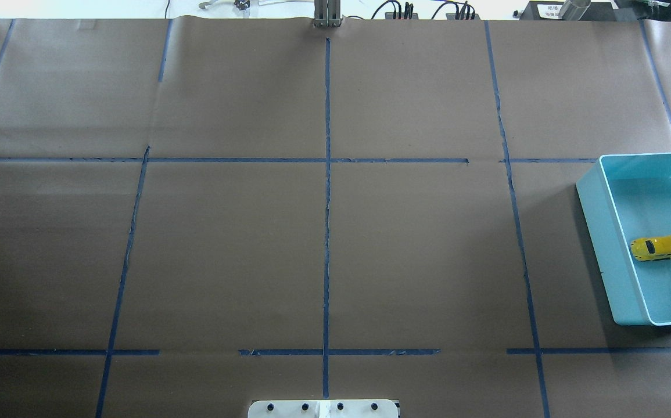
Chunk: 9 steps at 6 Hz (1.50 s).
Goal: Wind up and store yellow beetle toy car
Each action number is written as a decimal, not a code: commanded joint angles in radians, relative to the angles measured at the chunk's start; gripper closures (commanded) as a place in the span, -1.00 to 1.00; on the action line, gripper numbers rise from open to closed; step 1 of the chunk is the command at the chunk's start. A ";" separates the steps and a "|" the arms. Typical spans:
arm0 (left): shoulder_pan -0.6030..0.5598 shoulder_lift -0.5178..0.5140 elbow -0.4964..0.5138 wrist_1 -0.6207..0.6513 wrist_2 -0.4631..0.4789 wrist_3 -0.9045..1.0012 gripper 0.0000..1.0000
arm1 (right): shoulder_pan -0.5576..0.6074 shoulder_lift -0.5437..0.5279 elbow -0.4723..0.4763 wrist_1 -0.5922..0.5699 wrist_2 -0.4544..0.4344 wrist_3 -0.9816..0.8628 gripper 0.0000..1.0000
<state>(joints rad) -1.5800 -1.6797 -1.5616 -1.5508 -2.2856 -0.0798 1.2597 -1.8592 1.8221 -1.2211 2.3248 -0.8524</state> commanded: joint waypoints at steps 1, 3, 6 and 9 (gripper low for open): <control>0.000 0.000 0.000 0.000 0.000 0.000 -1.00 | 0.258 0.021 0.016 -0.285 0.053 0.001 -1.00; 0.000 0.000 0.000 0.000 0.000 0.000 -1.00 | 0.436 0.035 0.014 -0.553 0.044 0.170 -1.00; 0.002 0.000 -0.002 0.001 0.000 0.000 -1.00 | 0.507 0.054 0.077 -0.604 0.048 0.683 -1.00; 0.002 0.000 -0.005 0.001 0.000 0.000 -1.00 | 0.495 0.051 0.037 -0.598 0.041 0.837 -1.00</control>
<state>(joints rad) -1.5785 -1.6797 -1.5656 -1.5493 -2.2864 -0.0798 1.7623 -1.8082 1.8773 -1.8235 2.3660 -0.0371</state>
